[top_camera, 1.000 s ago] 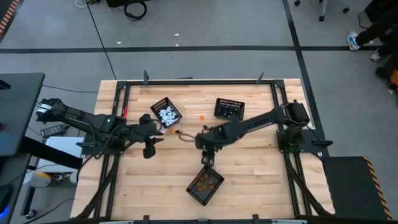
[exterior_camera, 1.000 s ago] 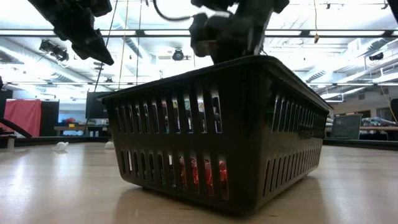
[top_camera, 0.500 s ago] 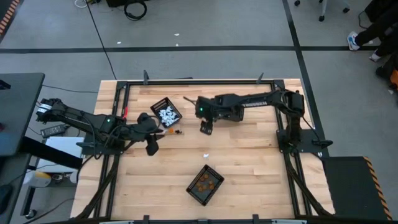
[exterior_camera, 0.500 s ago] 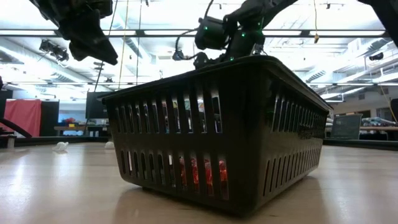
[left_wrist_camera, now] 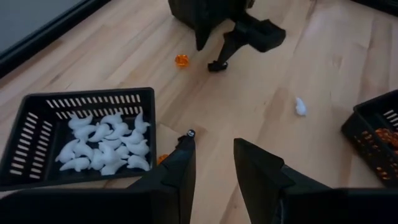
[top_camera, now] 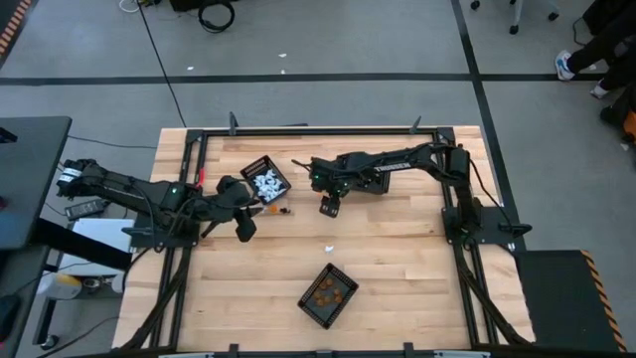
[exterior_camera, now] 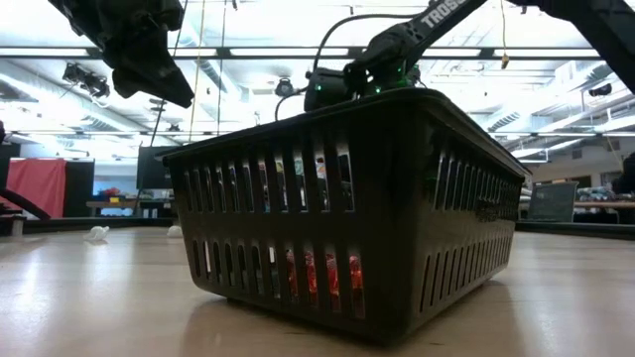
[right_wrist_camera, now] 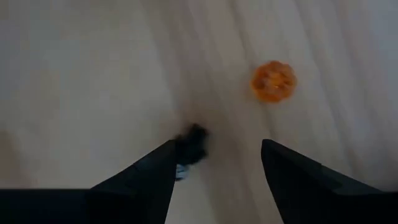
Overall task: Sort Halloween decoration
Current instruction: Put the black skeleton toy into the top right black basket
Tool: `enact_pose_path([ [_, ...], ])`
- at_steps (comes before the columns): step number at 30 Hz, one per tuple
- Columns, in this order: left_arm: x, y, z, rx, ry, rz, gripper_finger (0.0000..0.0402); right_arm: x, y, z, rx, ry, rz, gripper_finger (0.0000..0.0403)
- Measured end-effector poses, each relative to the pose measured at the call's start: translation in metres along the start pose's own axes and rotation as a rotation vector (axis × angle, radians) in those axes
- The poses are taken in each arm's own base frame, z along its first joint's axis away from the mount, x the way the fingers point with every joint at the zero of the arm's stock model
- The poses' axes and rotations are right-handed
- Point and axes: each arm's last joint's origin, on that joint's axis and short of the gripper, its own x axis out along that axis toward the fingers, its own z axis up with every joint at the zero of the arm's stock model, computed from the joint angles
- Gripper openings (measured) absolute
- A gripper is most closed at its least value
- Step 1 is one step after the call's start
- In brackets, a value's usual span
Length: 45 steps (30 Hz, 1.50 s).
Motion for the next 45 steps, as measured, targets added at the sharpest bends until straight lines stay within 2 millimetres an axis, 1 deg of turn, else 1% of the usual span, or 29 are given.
enact_pose_path([
  [2, 0.001, 0.001, 0.001, 0.006, -0.001, 0.005, 0.0117, 0.002, 0.000, -0.003, -0.018, 0.026, -0.003, 0.0238],
  [6, 0.002, 0.004, 0.002, 0.015, -0.005, 0.021, 0.0117, 0.006, 0.002, -0.005, -0.069, 0.015, 0.001, 0.0238],
  [13, 0.003, 0.005, 0.003, 0.020, -0.004, 0.027, 0.0117, 0.007, 0.013, -0.006, -0.231, -0.010, 0.005, 0.0237],
  [15, 0.003, 0.005, 0.003, 0.021, -0.002, 0.028, 0.0117, 0.008, 0.015, -0.007, -0.253, -0.003, 0.007, 0.0236],
  [18, 0.003, 0.006, 0.003, 0.023, 0.002, 0.028, 0.0117, 0.014, 0.018, -0.009, -0.260, 0.020, 0.017, 0.0229],
  [23, 0.003, 0.006, 0.002, 0.027, 0.010, 0.031, 0.0117, 0.025, 0.026, -0.012, -0.263, 0.055, 0.038, 0.0194],
  [30, 0.003, 0.007, 0.001, 0.035, 0.022, 0.037, 0.0117, 0.025, 0.033, -0.014, -0.272, 0.055, 0.021, 0.0116],
  [35, 0.003, 0.006, 0.000, 0.037, 0.046, -0.003, 0.0116, 0.011, 0.033, -0.013, -0.199, 0.026, 0.018, 0.0058],
  [38, 0.003, 0.005, 0.000, 0.059, 0.057, -0.021, 0.0117, -0.007, 0.031, -0.011, -0.148, -0.010, 0.042, 0.0036],
  [41, 0.003, 0.005, -0.001, 0.087, 0.057, -0.021, 0.0117, -0.031, 0.030, -0.010, -0.115, -0.051, 0.045, 0.0031],
  [45, 0.003, 0.005, 0.000, 0.103, 0.052, -0.015, 0.0117, -0.060, 0.023, -0.013, -0.081, -0.090, -0.057, 0.0047],
])
